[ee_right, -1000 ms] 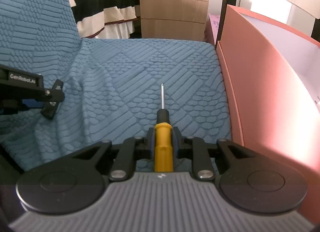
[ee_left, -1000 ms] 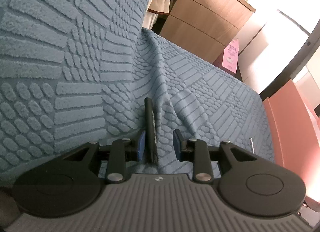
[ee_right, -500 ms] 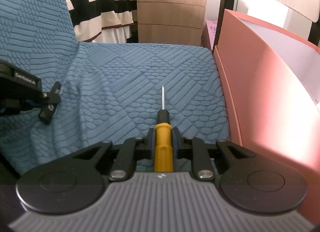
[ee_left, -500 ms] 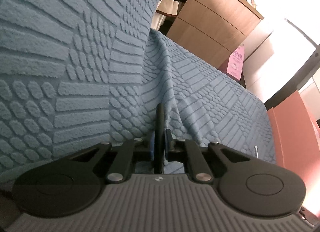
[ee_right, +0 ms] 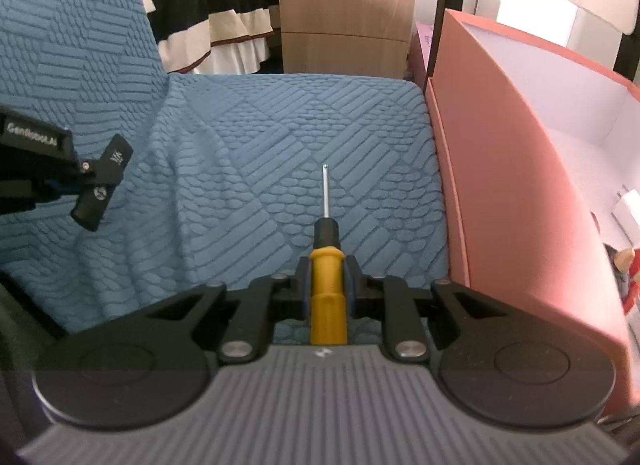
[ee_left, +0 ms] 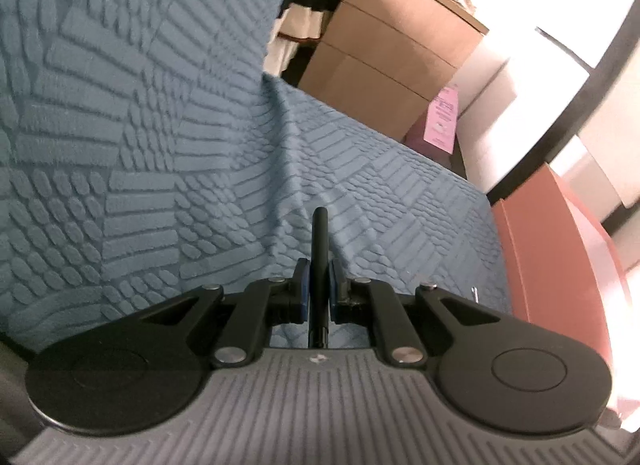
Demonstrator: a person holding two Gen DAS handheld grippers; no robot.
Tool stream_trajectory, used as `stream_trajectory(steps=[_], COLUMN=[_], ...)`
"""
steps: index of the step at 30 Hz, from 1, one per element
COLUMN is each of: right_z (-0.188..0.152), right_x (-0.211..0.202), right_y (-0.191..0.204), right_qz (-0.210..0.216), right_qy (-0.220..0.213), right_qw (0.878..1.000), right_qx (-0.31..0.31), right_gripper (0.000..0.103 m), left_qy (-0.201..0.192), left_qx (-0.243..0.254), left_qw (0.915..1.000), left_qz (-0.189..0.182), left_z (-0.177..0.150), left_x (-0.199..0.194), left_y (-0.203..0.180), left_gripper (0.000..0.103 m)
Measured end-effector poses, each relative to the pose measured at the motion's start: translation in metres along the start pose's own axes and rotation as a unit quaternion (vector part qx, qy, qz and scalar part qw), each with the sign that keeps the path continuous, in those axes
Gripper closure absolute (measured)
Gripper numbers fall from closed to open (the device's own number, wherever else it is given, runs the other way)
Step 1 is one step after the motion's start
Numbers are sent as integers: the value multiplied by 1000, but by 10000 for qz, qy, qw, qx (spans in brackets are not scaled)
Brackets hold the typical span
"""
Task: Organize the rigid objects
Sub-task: 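Carry the screwdriver and black stick over the pink-rimmed box with both grippers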
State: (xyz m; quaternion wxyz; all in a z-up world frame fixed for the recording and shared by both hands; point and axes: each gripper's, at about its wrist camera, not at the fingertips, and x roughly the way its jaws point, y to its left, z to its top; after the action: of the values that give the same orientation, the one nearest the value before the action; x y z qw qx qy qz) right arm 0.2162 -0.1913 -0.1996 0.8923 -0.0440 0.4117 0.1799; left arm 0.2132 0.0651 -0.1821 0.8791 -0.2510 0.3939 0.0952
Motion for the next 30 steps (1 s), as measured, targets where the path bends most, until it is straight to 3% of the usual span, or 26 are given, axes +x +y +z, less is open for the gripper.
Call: stream_trajectory(steps=[19,30], right_z=[39,86], right_x=[-81,-142], right_y=[-28,-63], right_qz=[504,446], right_qy=[-640,-1236], right_qw=[9963,9910], right_qx=[281,240], right_gripper=[84,84], left_qy=[-43,-178], left_qx=[510,739], left_qw=[9952,9886], left_qz=[-834,-1298], left_z=[3,32], left_x=[-59,-93], left_y=[-78,-140], left_gripper=[92,92])
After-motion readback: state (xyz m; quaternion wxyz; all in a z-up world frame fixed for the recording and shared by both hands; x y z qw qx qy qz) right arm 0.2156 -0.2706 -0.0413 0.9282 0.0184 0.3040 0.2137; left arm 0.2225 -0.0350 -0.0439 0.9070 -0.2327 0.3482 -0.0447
